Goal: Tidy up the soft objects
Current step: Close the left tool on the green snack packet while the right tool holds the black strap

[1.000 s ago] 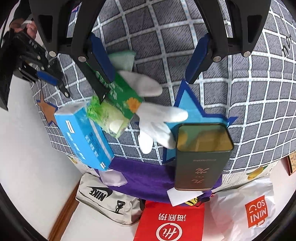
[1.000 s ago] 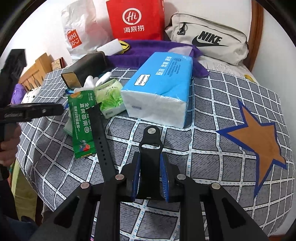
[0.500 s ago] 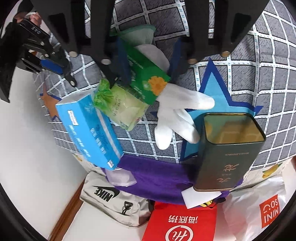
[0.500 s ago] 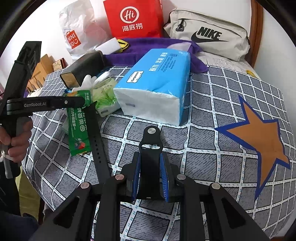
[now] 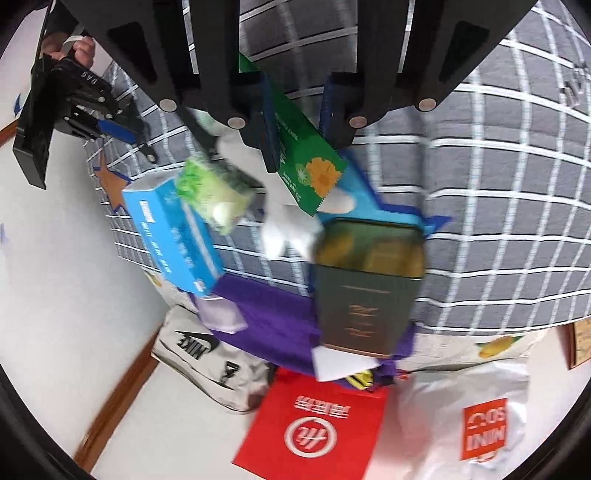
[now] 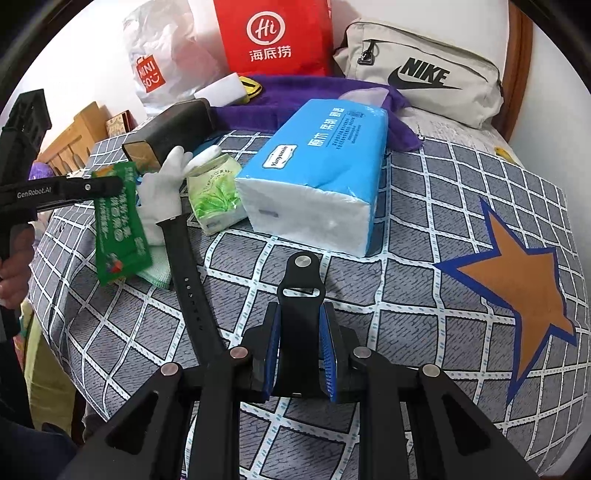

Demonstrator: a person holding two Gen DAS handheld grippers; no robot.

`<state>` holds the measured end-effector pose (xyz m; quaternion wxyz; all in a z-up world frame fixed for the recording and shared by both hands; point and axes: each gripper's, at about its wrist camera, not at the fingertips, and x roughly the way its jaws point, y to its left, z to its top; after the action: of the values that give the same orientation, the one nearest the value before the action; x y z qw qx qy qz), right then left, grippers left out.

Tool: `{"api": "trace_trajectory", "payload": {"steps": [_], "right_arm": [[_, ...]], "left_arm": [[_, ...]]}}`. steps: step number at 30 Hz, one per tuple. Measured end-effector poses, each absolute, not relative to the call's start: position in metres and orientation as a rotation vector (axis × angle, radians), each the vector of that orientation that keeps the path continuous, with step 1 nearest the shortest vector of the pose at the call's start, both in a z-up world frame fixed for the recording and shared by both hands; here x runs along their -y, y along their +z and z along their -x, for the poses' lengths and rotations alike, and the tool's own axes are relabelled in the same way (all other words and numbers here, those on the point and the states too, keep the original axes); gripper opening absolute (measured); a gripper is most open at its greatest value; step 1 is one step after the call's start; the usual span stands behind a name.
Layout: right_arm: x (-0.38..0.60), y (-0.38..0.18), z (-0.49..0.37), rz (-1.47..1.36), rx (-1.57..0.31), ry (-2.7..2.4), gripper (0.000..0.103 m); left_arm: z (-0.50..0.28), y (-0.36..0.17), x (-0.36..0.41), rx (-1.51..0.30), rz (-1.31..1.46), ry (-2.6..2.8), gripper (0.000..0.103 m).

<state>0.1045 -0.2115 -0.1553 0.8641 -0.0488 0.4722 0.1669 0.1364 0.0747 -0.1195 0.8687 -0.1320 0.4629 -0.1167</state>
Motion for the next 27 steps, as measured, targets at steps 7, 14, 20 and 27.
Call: {"api": "trace_trajectory", "payload": {"steps": [7, 14, 20, 27], "right_arm": [[0.208, -0.152, -0.103, 0.111, -0.986, 0.353, 0.021], [0.218, -0.135, -0.107, 0.109, -0.938, 0.305, 0.021], [0.228, -0.121, -0.107, 0.092, -0.891, 0.303, 0.021], [0.236, -0.106, -0.098, 0.089, -0.836, 0.297, 0.021]], "left_arm": [[-0.138, -0.133, -0.097, -1.015, 0.295, -0.151, 0.025], [-0.131, -0.137, -0.082, -1.062, 0.184, -0.026, 0.054], [-0.12, -0.136, -0.086, -1.099, 0.169, 0.046, 0.055], [-0.111, -0.139, -0.069, -1.156, 0.258, 0.0, 0.059]]}}
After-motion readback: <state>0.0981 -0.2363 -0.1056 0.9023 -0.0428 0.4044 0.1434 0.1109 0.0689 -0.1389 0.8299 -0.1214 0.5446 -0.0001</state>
